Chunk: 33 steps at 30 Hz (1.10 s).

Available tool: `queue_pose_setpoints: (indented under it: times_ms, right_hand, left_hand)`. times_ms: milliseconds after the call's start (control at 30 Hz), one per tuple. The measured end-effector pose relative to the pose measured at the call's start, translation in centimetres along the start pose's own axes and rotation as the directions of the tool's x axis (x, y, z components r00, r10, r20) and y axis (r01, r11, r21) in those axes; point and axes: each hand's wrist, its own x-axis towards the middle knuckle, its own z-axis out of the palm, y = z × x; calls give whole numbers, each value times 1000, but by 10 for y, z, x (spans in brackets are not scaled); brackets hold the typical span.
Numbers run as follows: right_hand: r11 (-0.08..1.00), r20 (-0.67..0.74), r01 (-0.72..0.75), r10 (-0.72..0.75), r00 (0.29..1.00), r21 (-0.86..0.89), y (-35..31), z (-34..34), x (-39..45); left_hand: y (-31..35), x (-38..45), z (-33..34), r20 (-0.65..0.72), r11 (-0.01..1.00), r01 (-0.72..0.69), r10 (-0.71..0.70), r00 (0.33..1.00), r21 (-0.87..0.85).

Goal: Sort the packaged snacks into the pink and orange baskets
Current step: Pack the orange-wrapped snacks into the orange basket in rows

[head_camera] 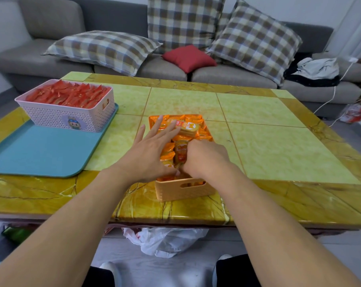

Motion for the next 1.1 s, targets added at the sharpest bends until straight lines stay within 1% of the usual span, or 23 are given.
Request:
queue_pose_setpoints:
  times_ms: [100,200,300,433,600,733,900,967,1100]
  right_hand:
    - [999,45,31,-30,999,-10,-3,0,0]
    - [999,70,46,-44,997,-24,-4,1,0]
    - [998,59,54,-53,997,-22,-5,2,1]
    - [994,99,69,-61,993,-79,-7,7,5]
    - [991,155,71,-53,986,-113,-10,9,8]
    - [1000,81,25,-24,996,-8,-5,10,7]
    - [997,-22,24,-22,1000,79,1,9,0]
    - [997,-14,21,-20,1000,73,0,10,1]
    - [1000,37,14,-14,999,0,-3,11,4]
  left_hand:
    - [0,1,0,62,999,34,-34,998,-7]
    - [2,3,-1,62,1000,16,-16,998,-1]
    - [1,3,0,45,1000,18,-17,999,-13]
    - [2,2,0,37,1000,26,-25,999,-17]
    - [7,2,-6,93,998,49,-46,995,-32]
    - [12,2,-9,117,997,74,-73,990,-8]
    - [9,4,-6,125,997,73,-74,989,13]
    - [8,5,-5,127,996,75,-79,989,40]
    - [9,5,-4,137,993,75,-88,987,94]
